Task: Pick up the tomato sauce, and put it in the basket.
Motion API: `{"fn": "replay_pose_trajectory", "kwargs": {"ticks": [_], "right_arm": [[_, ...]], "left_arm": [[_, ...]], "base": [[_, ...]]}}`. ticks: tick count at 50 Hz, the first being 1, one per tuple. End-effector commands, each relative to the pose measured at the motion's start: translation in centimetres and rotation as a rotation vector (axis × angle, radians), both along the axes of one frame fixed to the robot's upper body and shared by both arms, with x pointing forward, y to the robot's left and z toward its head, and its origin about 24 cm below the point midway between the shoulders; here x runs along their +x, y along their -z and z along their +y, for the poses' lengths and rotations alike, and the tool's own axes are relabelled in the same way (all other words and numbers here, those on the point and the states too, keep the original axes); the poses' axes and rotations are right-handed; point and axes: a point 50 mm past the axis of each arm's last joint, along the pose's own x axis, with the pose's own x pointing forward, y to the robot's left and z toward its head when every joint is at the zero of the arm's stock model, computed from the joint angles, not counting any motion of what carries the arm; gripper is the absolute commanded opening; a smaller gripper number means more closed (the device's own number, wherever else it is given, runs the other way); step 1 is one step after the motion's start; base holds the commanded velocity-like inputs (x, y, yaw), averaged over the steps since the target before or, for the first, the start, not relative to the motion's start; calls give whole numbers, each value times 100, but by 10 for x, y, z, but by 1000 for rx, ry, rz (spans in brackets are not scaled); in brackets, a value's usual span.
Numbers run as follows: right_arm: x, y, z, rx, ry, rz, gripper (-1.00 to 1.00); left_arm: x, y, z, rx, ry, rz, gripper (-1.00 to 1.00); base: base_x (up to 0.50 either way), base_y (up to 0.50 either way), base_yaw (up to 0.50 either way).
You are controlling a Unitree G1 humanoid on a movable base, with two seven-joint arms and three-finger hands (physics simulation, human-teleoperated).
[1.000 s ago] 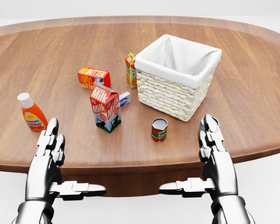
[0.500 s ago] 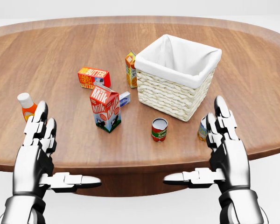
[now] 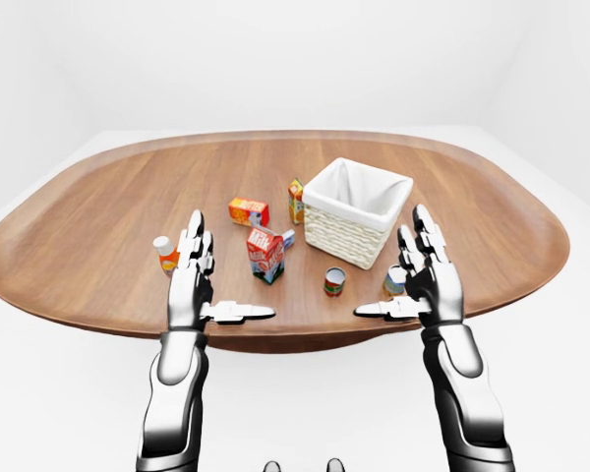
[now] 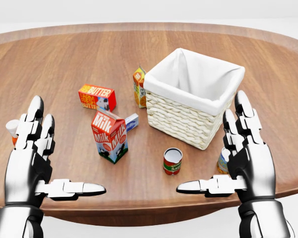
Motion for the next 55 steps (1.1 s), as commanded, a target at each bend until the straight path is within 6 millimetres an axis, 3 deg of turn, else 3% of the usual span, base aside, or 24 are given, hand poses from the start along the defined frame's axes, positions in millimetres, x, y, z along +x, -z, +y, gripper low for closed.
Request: {"fn": "replay_pose_trajectory", "kwargs": {"ticks": [1,11,43,55], "right_arm": [[-2,-4,0,11,-11,-21,100],[-2,-3,5,-24,-38,-13,100],[-2,-2,3,0,-27,-13,100],[-4,-5,3,3,-32,-23,100]], "left_arm": [[-1,-3,-1,0,4,-12,100],[1,-1,-1,0,4,-4,100],[0,-1,0,0,1,-5,100],[0,0,0,0,1,-2,100]], "base": [[50,0,0],[20,-2,0],[0,-50,0],[7,-2,0]]}}
